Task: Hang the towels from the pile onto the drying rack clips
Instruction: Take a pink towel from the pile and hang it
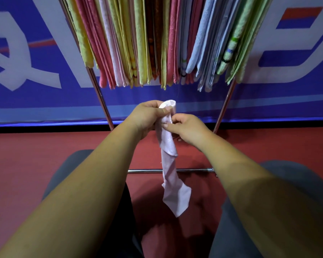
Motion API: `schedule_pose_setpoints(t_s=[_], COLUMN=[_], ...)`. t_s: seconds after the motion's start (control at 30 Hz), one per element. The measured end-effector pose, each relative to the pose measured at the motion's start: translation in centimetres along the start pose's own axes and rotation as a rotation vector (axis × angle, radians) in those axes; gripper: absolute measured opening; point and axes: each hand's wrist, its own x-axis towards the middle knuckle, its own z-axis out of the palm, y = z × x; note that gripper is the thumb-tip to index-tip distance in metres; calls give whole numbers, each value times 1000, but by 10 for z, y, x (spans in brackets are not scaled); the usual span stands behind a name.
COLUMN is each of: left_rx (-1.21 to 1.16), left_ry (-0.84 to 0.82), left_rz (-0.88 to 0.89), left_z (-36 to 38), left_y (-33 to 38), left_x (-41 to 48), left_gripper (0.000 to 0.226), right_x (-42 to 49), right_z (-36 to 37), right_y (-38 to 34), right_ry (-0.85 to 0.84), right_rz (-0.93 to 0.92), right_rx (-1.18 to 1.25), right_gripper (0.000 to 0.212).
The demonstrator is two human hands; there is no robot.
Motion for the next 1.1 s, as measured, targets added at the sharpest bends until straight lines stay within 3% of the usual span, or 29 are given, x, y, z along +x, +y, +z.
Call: schedule_pose_setpoints(t_s=[0.1, 0.23, 0.37, 0.47, 0.57, 0.7, 0.8, 0.97, 1.1], left_rx=[-64, -27, 277, 592, 929, 1147, 1203, 1012, 886], left_ry=[72, 215, 330, 356, 372, 384, 427, 381, 369], left_rz=[14, 47, 160, 216, 185, 27, -59, -48, -63], left_z=[-1, -9, -19, -24, -31, -46, -56, -53, -47], left_y=[1, 1, -1, -3, -4, -5, -10, -17, -14], left_x=[1, 3, 5, 10, 18, 22, 24, 30, 26], left_gripper=[9, 21, 9, 16, 19, 25, 9, 30, 36], right_x=[3, 11, 20, 22, 21, 21, 16, 13, 18], right_z=[0, -10, -24, -33, -40, -60, -75, -83, -74], right_y=[1, 3, 12, 20, 26, 34, 38, 44, 50], right_ry=[14, 207, 408, 510, 587, 630, 628, 576, 402], right_rz=[-3, 83, 176, 164, 103, 121, 228, 324, 425], right_rx=[43, -84, -130, -125, -184, -267, -316, -193, 33], right_gripper=[19, 26, 30, 24, 21, 34, 52, 61, 42])
